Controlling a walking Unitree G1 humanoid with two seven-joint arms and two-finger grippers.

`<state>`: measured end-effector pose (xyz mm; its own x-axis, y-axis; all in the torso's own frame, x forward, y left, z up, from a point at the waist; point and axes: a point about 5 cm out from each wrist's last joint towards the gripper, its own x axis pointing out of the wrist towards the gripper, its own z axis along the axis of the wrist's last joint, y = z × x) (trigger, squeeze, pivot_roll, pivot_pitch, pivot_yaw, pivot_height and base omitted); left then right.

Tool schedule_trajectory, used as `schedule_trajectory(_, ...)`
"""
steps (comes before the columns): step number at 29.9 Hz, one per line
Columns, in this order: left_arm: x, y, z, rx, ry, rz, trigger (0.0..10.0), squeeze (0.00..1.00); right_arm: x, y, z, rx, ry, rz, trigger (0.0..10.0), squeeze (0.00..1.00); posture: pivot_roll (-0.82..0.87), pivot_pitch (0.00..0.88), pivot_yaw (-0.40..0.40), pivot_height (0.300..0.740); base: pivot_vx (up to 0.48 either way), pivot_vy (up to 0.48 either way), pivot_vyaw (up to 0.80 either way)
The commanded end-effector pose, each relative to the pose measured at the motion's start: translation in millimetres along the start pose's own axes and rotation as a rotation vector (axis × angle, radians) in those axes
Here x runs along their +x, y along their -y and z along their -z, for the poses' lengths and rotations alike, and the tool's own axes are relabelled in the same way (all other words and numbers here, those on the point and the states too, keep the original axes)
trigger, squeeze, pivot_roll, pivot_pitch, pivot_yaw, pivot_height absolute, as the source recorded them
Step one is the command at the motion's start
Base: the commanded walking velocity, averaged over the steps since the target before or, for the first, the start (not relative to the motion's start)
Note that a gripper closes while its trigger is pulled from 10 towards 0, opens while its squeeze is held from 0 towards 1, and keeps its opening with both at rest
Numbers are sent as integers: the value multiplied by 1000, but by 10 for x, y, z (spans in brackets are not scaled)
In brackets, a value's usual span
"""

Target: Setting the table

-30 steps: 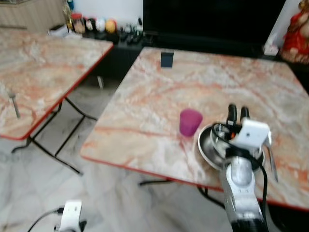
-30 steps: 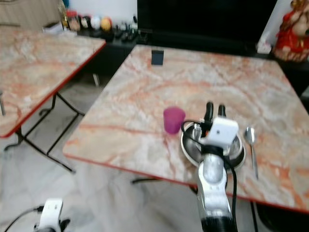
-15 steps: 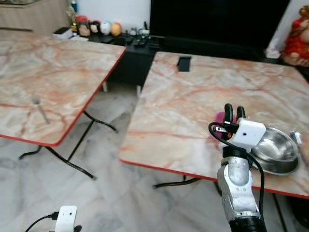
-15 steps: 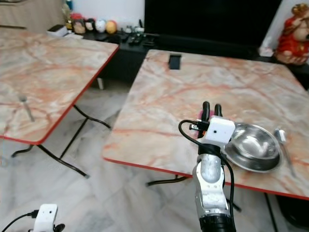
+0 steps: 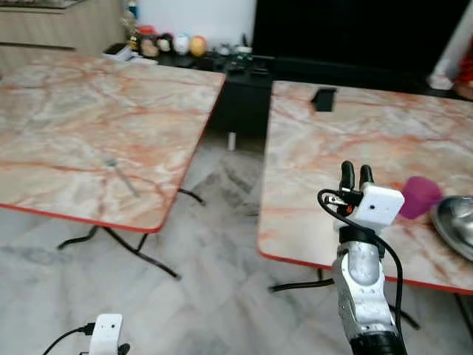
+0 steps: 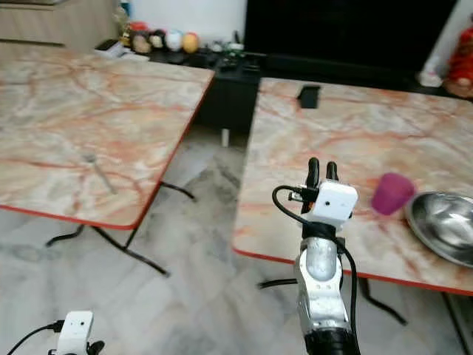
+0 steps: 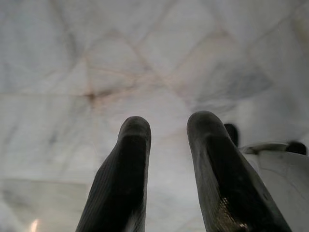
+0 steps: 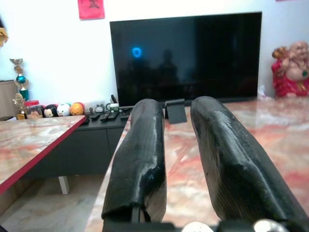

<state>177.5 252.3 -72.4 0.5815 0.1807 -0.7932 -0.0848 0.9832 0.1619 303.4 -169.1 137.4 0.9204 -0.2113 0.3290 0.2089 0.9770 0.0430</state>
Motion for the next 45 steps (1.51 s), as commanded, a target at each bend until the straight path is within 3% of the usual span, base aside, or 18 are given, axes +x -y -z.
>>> schedule_trajectory(1, 7, 52, -4, -2, -7, 15, 10000, 0, -16, 84, 19, -12, -10, 24, 10000, 0, 95, 0, -25, 740, 0, 480, 0)
schedule_trajectory(27, 22, -5, -102, -16, 5, 1, 10000, 0, 9, 26, 12, 19, -13, 13, 10000, 0, 117, 0, -32, 740, 0, 457, 0)
schedule_trajectory(45, 28, 67, -117, -13, 17, 20, 10000, 0, 19, 24, 11, 14, -11, 8, 10000, 0, 120, 0, -38, 740, 0, 0, 0)
